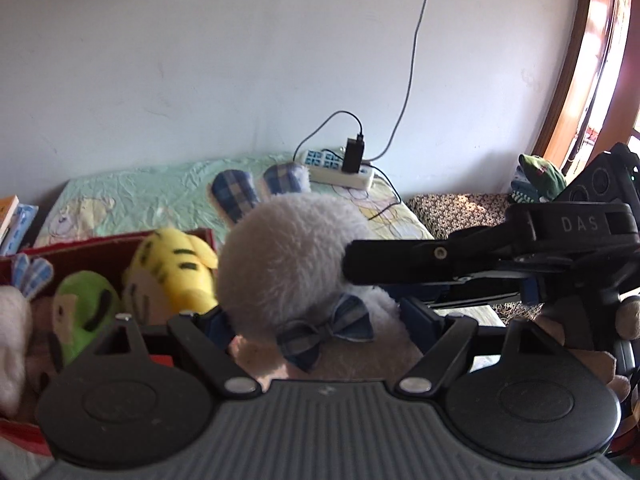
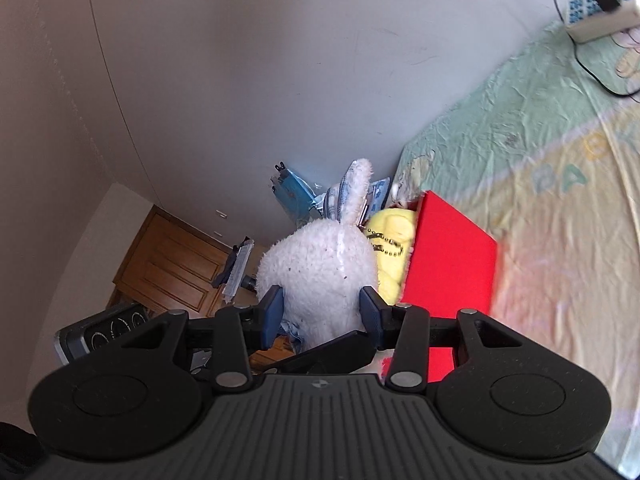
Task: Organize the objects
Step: 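Carry the pink bear with the right gripper over the red box, then lower the pink bear into the box beside the tiger and release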
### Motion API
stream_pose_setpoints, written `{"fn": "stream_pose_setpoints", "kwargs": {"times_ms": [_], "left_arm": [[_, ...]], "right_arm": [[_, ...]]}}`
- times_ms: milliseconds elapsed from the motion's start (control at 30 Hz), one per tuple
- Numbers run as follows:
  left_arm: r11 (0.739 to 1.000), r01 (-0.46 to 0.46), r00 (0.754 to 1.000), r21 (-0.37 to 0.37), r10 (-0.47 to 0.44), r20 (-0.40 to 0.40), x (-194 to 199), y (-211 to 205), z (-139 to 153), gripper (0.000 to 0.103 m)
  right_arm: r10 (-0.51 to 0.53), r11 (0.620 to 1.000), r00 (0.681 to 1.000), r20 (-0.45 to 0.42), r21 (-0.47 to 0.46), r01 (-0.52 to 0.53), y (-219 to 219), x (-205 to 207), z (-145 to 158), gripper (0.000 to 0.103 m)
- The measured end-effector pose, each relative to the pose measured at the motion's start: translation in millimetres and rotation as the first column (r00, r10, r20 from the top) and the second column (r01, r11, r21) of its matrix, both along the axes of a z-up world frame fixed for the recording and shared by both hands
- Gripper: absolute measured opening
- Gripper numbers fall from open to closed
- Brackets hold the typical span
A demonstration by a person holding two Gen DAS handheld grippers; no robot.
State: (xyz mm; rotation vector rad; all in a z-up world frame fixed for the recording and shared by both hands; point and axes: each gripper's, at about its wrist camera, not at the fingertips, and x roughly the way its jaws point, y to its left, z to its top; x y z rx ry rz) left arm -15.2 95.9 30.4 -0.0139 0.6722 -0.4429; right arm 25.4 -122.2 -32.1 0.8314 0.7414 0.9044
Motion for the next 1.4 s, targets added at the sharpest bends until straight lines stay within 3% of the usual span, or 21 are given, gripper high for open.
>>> {"fn": "stream_pose_setpoints", "kwargs": {"times_ms": [300, 433, 600, 800, 1033, 1400], "left_arm": [[0.995, 0.063, 0.997, -0.081, -0.066, -0.029, 17.2, 91.5, -14.8, 0.082], [0.992, 0.095, 0.994, -0.079, -0.098, -0.039, 28.8, 113.2, -24.9, 0.082], [0.986, 0.149, 0.984, -0.081, -0.155, -0.083, 49.9, 127.7, -44.5, 0.083], [0.976, 0.196, 0.975, -0.094, -0.204, -0.086, 64.0, 142.5, -52.9, 0.086], [0.982, 0.187, 0.978, -0.02, -0.189, -0.088, 76.1, 154.1, -65.5, 0.087], [0.981, 0.195, 0.977, 0.013, -0.193, -0.087, 72.0, 157.5, -69.7, 0.091]], "right_arm": [[-0.062, 0.991, 0.997, 0.041, -0.117, 0.066, 83.3, -2.2, 7.0, 0.046], [-0.115, 0.979, 0.992, 0.05, -0.165, 0.122, 108.4, 1.0, 3.0, 0.046], [-0.2, 0.948, 0.978, 0.065, -0.238, 0.21, 128.5, 3.0, -9.0, 0.044], [-0.278, 0.931, 0.96, 0.04, -0.233, 0.28, 136.8, 5.5, -20.2, 0.042], [-0.306, 0.916, 0.952, 0.029, -0.265, 0.302, 163.9, 11.8, -29.3, 0.042], [-0.34, 0.882, 0.94, 0.028, -0.338, 0.329, 172.3, 6.3, -29.4, 0.037]]}}
